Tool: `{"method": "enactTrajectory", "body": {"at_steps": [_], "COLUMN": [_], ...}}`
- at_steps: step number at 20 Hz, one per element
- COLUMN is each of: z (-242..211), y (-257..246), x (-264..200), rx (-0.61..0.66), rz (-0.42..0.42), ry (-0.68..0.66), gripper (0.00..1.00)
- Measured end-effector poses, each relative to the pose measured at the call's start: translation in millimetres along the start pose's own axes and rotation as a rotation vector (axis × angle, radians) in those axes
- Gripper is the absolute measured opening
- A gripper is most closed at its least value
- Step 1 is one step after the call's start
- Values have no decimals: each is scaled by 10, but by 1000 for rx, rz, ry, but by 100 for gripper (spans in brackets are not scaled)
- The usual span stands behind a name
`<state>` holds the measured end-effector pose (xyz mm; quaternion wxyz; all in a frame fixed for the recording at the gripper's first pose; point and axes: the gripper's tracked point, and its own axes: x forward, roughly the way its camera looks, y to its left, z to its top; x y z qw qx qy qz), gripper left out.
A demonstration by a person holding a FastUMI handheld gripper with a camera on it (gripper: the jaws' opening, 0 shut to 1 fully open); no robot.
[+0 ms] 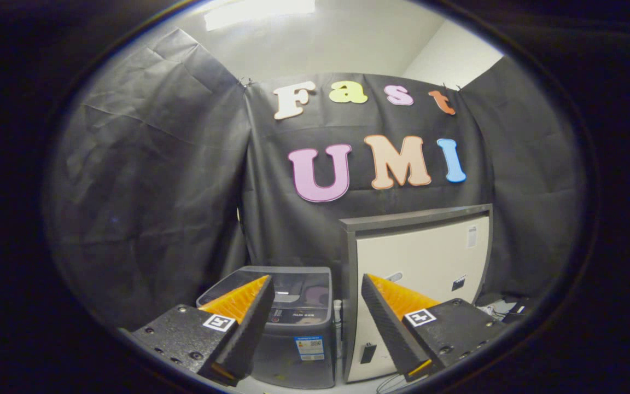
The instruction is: Put the clothes into the washing machine and then close the washing machine lid.
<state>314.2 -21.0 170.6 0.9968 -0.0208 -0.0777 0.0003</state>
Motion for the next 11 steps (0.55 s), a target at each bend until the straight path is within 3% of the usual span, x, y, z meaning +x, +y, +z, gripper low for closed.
{"method": "enactTrajectory", "body": {"at_steps": [11], "z": [-72], "y": [-271], "x": [-98], "rx": [102], "rz": [-37], "ry": [11], "gripper": [97]}}
